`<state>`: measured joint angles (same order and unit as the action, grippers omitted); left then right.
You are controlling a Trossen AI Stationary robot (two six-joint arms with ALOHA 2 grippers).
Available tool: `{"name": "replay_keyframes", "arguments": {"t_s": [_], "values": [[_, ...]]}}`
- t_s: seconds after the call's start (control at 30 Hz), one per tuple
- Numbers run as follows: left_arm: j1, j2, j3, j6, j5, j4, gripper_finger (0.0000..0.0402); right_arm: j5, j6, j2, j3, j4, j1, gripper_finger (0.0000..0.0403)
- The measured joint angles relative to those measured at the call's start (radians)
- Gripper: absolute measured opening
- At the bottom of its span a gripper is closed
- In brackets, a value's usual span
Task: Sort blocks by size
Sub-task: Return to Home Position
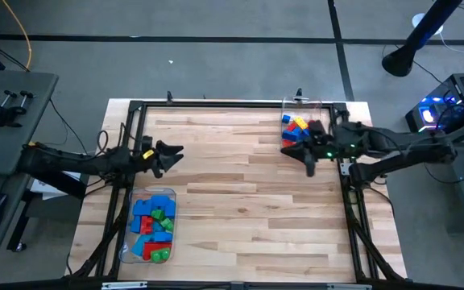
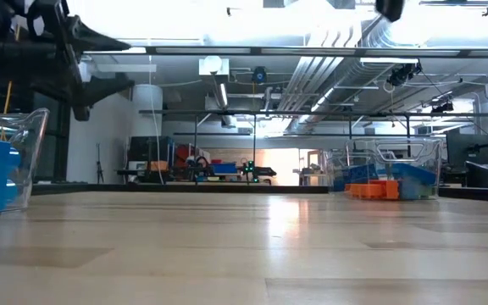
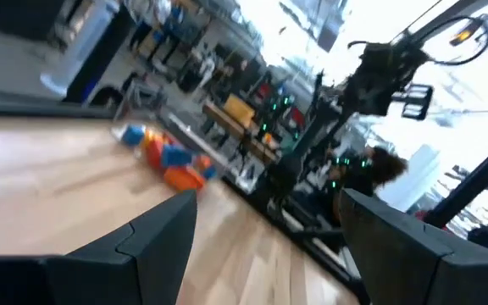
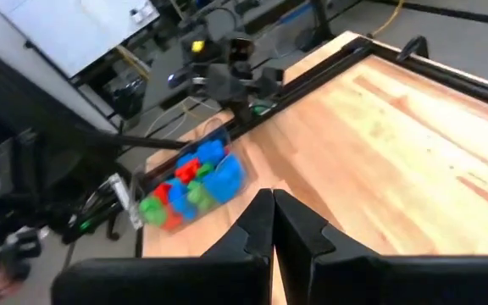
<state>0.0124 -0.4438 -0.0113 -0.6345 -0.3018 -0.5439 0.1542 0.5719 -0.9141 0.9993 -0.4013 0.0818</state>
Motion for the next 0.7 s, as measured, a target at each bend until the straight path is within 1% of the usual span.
{"name": "replay_keyframes", "arguments": {"t_s": [0.07,0.13,0.33,0.4,0.47,0.57,0.7], "values": [[0.0,0.0,0.0,-0.025,0.006,0.025,0.0273,0.029,0.0,0.038,0.0,-0.031,0.04,0.0],[0.0,0.0,0.0,-0.043,0.007,0.037,0.0273,0.088,0.0,0.075,0.0,-0.068,0.086,0.0],[0.0,-0.001,0.0,0.006,0.005,0.06,0.0273,0.276,0.006,0.159,0.0,-0.188,0.214,0.0],[0.0,-0.001,0.0,0.019,0.005,0.064,0.0273,0.314,0.007,0.179,-0.023,-0.171,0.236,0.0],[0.0,-0.001,0.0,0.016,0.005,0.066,0.0273,0.309,0.003,0.207,-0.096,-0.075,0.239,0.0],[0.0,-0.001,0.0,0.018,0.005,0.075,0.0273,0.264,-0.031,0.244,-0.27,0.221,0.215,0.0],[0.0,-0.001,0.0,0.018,0.005,0.08,0.0273,0.095,-0.06,0.253,-0.54,0.714,0.114,0.0]]}}
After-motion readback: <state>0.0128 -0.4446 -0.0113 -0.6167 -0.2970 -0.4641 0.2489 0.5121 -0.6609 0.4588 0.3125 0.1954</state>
